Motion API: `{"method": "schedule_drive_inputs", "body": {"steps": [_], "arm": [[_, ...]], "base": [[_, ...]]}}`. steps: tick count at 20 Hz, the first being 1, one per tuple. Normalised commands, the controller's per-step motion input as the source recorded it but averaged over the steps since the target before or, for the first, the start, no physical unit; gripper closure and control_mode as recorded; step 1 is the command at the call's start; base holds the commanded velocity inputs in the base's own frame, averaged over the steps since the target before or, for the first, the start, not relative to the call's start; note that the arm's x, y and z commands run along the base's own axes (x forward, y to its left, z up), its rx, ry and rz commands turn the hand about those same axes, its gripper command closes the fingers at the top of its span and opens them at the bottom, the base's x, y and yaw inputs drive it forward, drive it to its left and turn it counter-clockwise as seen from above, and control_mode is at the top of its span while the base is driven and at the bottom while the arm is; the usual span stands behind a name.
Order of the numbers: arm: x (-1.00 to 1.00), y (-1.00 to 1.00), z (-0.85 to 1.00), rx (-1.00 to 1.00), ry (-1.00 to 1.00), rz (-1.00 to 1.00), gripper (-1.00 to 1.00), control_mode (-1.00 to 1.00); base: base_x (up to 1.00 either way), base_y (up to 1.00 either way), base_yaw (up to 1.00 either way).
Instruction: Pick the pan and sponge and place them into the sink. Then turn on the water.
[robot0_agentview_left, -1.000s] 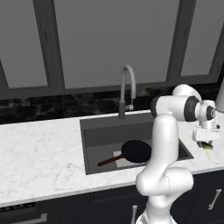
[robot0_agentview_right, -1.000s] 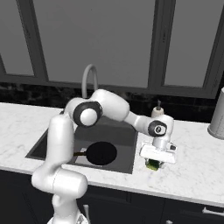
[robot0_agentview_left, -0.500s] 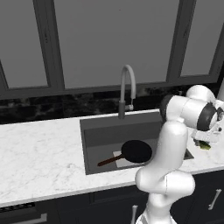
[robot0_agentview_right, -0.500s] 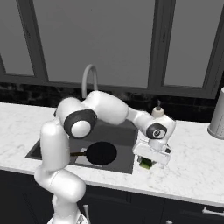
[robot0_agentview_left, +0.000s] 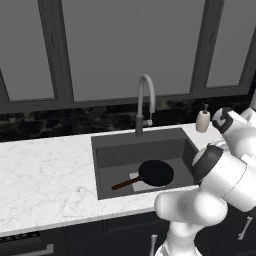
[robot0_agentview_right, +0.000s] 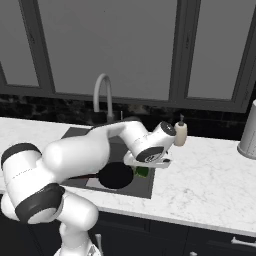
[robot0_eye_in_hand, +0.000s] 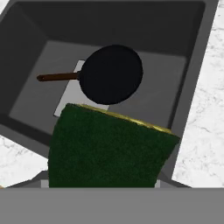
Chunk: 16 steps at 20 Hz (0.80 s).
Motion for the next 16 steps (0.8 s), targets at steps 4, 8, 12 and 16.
{"method": "schedule_drive_inputs", "body": {"steps": [4, 8, 12, 16], "arm": [[0.0, 0.56, 0.76, 0.0, -0.16, 0.15, 1.0, -1.0], [0.0, 0.48, 0.21, 0.05, -0.03, 0.19, 1.0, -1.0], [0.03, 0.26, 0.0, 0.13, 0.0, 0.21, 1.0, -1.0], [0.06, 0.24, -0.09, 0.1, 0.0, 0.2, 1.0, -1.0]], "base": [[0.0, 0.0, 0.0], [0.0, 0.0, 0.0], [0.0, 0.0, 0.0], [0.0, 0.0, 0.0]]}}
